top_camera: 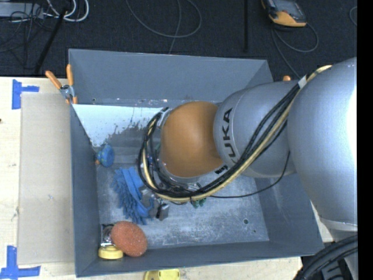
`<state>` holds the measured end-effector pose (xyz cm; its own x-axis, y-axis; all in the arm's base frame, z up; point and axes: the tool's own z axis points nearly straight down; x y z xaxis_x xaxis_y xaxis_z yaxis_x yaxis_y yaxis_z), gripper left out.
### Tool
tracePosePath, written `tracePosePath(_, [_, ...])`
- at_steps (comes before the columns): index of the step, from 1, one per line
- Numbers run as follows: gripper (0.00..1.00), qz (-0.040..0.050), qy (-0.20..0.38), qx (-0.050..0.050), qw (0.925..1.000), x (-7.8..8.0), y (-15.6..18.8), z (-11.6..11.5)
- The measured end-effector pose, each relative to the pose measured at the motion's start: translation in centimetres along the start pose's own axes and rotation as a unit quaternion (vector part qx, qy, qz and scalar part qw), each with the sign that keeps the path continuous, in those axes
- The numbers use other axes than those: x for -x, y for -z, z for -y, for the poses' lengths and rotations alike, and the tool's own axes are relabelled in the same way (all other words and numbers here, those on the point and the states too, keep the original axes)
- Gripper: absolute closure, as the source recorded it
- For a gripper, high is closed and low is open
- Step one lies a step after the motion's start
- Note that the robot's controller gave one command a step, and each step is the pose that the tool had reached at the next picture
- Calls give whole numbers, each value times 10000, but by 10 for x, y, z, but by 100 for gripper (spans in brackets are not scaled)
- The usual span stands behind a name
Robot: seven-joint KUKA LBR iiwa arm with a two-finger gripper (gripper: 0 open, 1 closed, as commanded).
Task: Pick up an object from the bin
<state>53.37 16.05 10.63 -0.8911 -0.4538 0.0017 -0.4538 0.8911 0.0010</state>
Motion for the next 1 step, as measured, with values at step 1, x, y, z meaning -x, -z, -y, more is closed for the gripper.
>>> tracePosePath(1, [100,0,-5,0,10000,0,0,0])
